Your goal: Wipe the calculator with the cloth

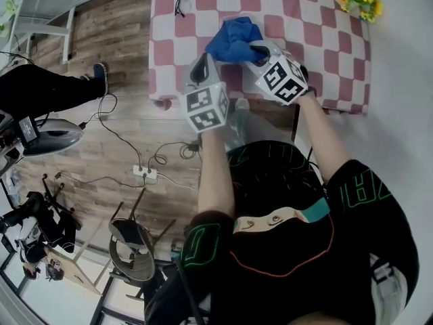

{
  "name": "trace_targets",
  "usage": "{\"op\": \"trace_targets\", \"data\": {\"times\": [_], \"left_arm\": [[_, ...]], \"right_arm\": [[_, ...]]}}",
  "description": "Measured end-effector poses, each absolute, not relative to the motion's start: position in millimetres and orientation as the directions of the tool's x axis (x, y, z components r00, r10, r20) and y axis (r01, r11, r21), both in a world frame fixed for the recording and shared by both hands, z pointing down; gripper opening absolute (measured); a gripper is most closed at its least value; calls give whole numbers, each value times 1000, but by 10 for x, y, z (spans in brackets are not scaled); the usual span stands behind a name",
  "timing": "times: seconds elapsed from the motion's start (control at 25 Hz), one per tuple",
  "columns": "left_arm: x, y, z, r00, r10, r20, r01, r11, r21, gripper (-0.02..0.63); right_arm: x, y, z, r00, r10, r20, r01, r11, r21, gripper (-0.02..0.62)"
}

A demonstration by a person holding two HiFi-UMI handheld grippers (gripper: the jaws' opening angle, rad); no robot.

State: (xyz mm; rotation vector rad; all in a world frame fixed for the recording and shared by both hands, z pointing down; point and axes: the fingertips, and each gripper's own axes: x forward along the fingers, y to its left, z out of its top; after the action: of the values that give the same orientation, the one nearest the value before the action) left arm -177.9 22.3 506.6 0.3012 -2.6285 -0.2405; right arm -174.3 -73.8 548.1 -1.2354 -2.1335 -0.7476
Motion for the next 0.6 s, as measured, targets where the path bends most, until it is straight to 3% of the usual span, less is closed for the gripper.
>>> {"op": "trace_targets", "data": {"times": [0.6], "left_arm": [[-1774, 245, 4974, -869, -255, 424, -173, 960, 222, 10]], "right_arm": [[-1365, -732, 5433, -328, 572, 752, 921, 371, 119, 101]]}}
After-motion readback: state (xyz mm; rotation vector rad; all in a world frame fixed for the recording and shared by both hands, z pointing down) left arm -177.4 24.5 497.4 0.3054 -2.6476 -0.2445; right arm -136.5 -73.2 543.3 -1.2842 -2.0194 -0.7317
